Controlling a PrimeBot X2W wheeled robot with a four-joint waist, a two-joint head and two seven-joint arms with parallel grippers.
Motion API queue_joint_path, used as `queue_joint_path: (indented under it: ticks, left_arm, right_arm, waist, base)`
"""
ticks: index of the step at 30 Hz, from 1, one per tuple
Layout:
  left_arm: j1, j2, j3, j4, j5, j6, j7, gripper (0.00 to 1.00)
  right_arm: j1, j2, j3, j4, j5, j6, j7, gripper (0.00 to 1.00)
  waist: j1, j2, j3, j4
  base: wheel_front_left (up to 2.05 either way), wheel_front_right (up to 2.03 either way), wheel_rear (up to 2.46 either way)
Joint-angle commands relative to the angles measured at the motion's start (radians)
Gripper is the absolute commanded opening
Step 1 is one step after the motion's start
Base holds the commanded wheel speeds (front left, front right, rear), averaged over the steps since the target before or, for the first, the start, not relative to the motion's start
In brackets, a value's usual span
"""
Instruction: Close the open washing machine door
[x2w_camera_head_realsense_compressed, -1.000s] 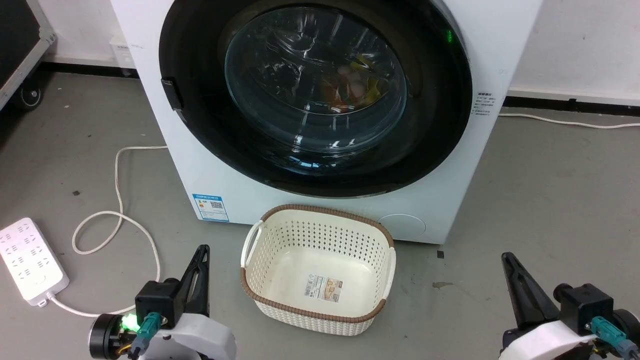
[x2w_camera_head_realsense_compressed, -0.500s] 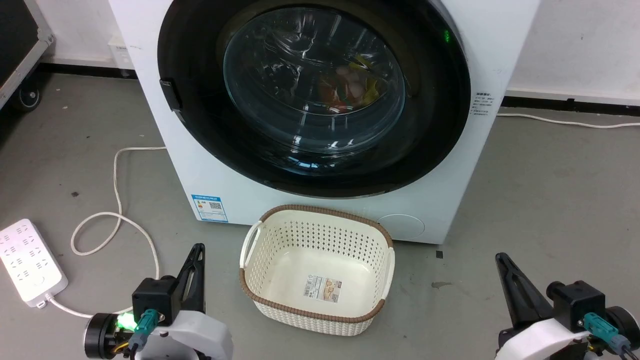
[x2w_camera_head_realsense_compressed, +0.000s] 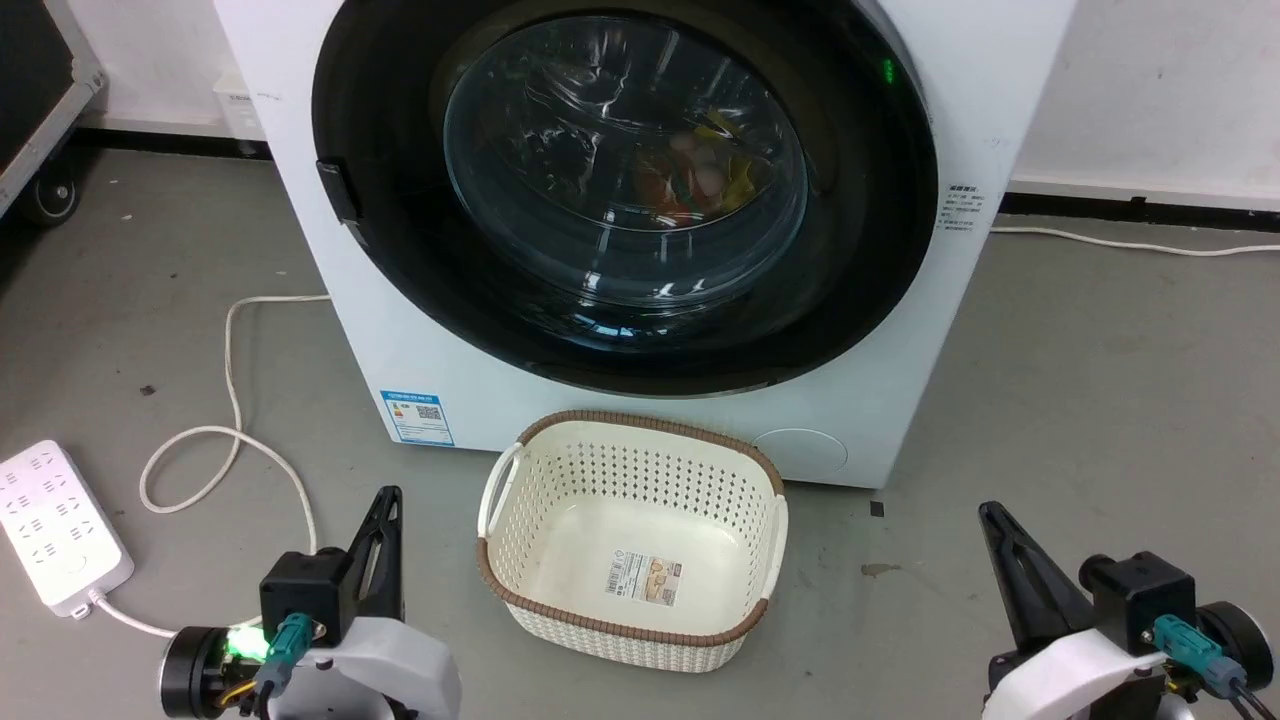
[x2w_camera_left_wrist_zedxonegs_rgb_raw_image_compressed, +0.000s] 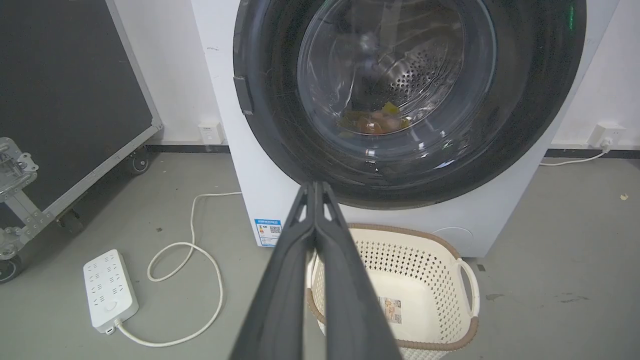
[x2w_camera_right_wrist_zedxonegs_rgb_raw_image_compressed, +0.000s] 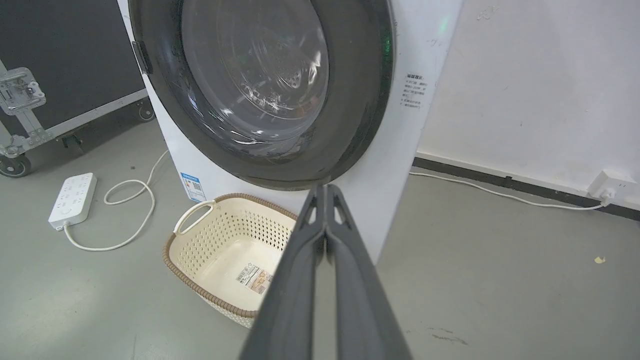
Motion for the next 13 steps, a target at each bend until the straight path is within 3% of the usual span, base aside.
queue_joint_path:
  ticks: [1, 13]
  left_arm:
    - [0.014, -0.001, 0.006, -0.007, 0.011, 0.006, 0.008, 0.00]
    - [0.015, -0.003, 0.012, -0.018, 0.018, 0.011, 0.023, 0.00]
  right_arm:
    - [-0.012, 0.004, 0.004, -0.008, -0.009, -0.001, 0.006, 0.00]
    - [-0.015, 0.004, 0.011, -0.012, -0.015, -0.001, 0.020, 0.00]
  waist:
    - [0.0001, 0.0000, 0.000, 0.000]
    - [0.0001, 0.0000, -0.001, -0.002]
  base:
    - [0.00, 0.00, 0.00]
    - [0.00, 0.00, 0.00]
